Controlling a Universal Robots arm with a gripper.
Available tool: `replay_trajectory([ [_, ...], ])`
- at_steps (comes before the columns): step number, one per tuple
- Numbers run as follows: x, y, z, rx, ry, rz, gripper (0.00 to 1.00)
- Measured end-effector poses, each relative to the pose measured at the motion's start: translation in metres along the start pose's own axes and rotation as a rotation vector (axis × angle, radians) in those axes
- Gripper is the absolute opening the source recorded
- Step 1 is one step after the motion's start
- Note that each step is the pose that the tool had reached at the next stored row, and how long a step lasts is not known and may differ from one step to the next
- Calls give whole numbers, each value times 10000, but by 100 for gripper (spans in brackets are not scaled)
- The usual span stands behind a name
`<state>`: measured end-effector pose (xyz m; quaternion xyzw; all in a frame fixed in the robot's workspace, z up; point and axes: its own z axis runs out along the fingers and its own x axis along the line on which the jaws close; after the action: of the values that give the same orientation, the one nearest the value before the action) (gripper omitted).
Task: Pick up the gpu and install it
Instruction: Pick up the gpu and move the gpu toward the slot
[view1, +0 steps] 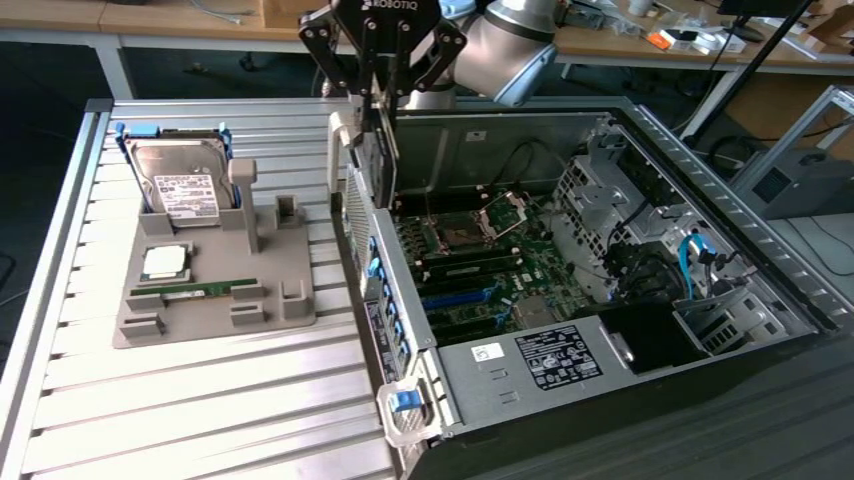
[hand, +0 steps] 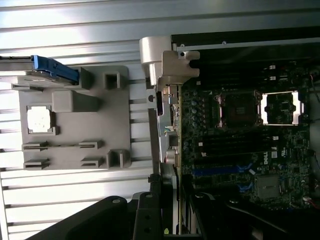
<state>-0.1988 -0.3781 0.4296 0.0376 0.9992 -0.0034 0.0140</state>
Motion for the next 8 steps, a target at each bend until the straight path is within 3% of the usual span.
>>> replay_trajectory([
  [8, -34, 3, 1, -1, -1, -1, 27],
])
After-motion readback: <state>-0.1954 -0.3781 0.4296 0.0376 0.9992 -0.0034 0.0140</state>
